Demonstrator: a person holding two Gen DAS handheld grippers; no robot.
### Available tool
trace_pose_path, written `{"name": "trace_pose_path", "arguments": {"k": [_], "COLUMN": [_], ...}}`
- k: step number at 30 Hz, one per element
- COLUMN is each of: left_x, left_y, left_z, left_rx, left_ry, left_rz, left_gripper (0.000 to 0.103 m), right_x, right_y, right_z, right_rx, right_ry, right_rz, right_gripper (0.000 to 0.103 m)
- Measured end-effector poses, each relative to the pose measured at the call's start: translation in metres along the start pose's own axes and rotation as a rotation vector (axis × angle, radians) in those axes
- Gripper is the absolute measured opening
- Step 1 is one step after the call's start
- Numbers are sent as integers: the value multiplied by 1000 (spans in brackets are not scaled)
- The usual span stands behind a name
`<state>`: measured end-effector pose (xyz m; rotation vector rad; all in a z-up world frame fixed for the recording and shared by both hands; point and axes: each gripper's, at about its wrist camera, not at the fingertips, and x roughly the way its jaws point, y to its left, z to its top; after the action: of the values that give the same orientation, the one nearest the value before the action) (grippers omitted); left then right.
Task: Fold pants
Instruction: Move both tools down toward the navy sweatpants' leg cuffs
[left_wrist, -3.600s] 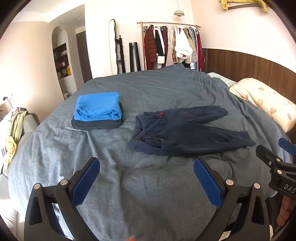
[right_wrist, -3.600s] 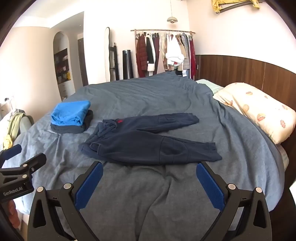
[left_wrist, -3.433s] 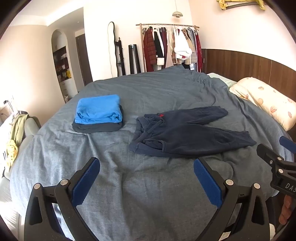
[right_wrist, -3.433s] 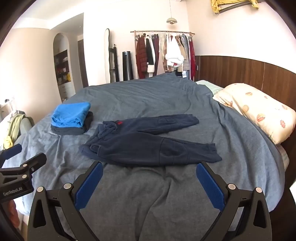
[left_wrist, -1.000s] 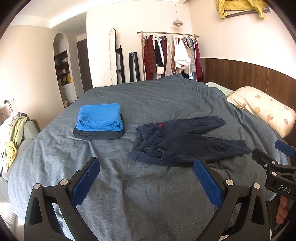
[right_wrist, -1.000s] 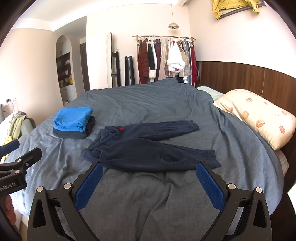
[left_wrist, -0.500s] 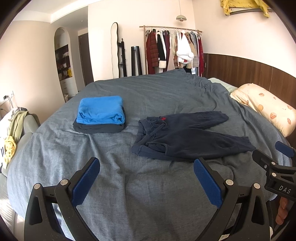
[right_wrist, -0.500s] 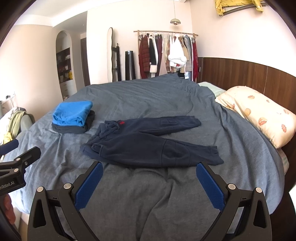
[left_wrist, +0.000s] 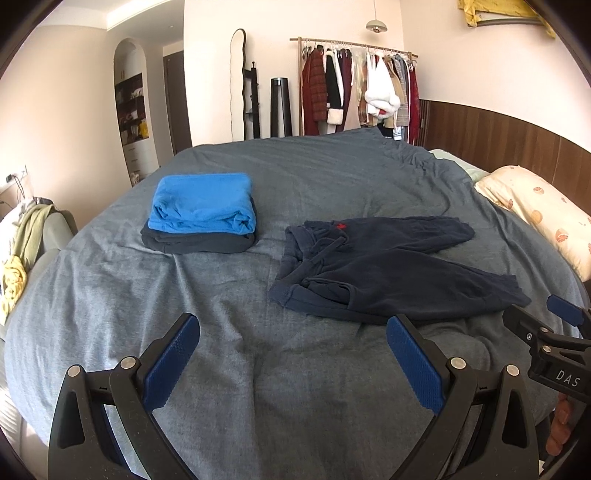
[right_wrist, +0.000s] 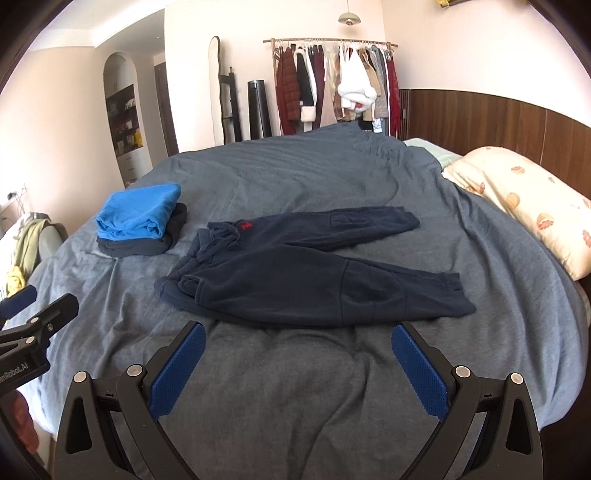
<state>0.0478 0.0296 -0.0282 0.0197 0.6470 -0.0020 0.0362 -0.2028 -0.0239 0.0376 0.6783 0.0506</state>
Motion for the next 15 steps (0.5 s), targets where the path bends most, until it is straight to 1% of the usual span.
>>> {"name": "trace_pose_path", "arguments": {"k": [8, 15], "left_x": [46, 93], "left_y": [4, 4], "left_z": [5, 5], "left_rx": [0, 59], "left_ry": [48, 96], "left_rz": [8, 39], "left_gripper": [103, 102], "right_x": [47, 92], "right_y": [5, 6], "right_z": [3, 5], "right_rx": [12, 21], "right_ry": [68, 155], "right_rz": [8, 2], "right_gripper": [102, 102]}}
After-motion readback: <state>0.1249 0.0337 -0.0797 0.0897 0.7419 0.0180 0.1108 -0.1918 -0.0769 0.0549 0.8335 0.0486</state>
